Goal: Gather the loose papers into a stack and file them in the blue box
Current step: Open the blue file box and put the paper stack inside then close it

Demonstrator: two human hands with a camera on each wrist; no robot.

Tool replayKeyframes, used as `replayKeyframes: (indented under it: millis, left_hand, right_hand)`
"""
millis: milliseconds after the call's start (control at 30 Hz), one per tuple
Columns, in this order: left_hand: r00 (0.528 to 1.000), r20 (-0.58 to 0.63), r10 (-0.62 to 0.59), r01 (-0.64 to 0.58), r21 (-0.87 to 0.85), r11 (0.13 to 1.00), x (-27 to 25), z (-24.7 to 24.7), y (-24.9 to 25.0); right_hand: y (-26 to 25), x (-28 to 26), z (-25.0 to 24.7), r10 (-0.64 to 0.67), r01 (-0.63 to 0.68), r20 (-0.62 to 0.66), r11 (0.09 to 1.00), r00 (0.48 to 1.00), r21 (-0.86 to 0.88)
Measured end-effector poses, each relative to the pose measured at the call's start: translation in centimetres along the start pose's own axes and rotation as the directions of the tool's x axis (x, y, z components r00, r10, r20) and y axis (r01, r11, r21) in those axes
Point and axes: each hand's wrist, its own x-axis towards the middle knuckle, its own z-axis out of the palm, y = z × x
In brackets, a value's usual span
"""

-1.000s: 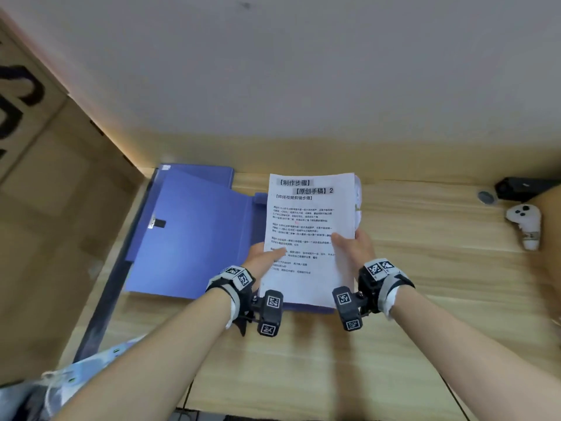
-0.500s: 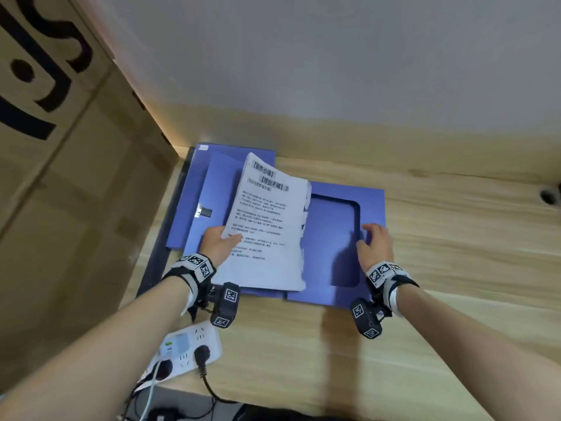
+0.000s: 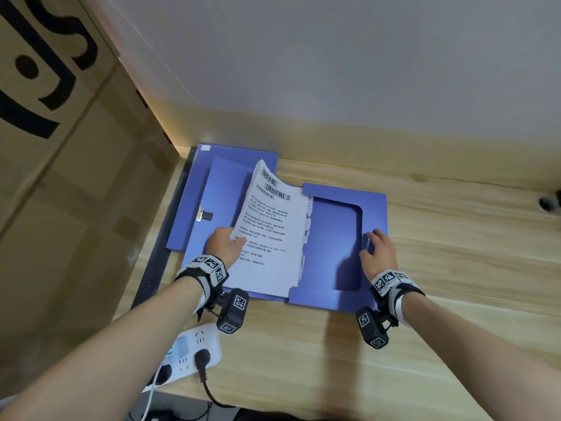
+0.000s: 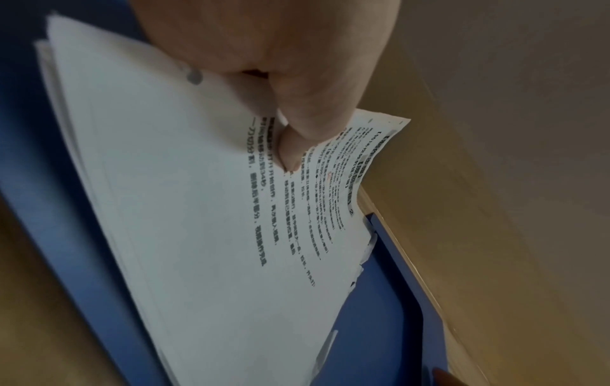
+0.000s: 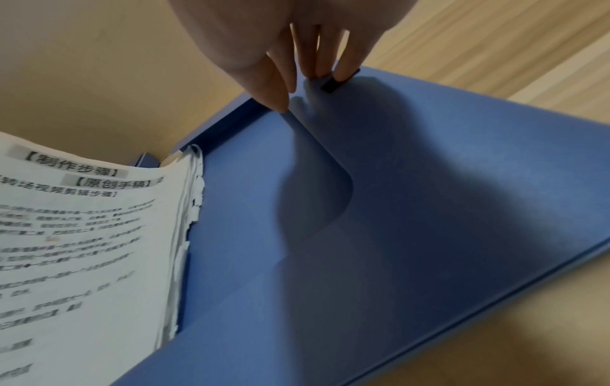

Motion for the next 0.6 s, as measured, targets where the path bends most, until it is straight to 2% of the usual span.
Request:
replayKeyframes:
  millis: [300,467,600]
  left_hand:
    - [0.984,0.152,-0.088,0.096,-0.052,0.994,-0.6,6.9,2.3]
    - [0.961,0.249,-0.122,0.153,-0.107,0.982,-1.1,11.5,4.1]
    - [0.956,0.206,-0.21,0.245,-0.16,0.956,-1.2,13.9,4.9]
  right_hand:
    - [1.3,0.0,-0.4,-0.023,0.021,0.047,0.999,0.999,0.041]
    - [2.6,-0.4,-0.7,-0.116,0.122,0.105,0.991,0.988,-0.059]
    - [3.5,-0.4,-0.9,-0.177,0.183,0.106,0.982,0.979,-0.05]
